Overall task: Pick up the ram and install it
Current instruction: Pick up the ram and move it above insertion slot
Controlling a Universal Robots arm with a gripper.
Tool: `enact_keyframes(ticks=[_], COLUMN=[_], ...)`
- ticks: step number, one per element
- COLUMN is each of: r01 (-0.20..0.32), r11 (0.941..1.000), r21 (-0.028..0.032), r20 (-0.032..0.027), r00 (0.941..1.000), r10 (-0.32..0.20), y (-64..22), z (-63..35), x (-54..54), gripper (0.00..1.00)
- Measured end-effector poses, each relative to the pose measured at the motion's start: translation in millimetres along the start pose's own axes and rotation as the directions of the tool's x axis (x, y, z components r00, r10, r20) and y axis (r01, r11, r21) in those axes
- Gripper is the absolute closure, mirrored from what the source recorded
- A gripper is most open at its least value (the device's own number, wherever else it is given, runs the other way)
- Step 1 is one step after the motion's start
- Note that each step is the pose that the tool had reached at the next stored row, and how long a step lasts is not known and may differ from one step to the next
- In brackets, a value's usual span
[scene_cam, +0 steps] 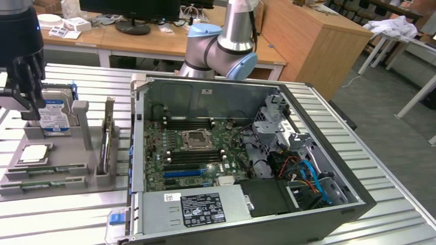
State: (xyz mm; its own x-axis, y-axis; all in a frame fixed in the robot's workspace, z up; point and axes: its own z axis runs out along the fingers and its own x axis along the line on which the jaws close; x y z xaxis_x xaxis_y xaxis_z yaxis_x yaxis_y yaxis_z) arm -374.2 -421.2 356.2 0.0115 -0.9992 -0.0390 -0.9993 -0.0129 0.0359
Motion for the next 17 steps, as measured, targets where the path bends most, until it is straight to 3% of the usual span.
enact_keyframes(ticks=[17], r01=[0.000], r11=[1.0000], r21=[-0.0001], r20=[0.0000], r00=[1.0000], r10=[0.000], y=[-0.4], z=[11.2], x=[0.4], gripper=[0.63])
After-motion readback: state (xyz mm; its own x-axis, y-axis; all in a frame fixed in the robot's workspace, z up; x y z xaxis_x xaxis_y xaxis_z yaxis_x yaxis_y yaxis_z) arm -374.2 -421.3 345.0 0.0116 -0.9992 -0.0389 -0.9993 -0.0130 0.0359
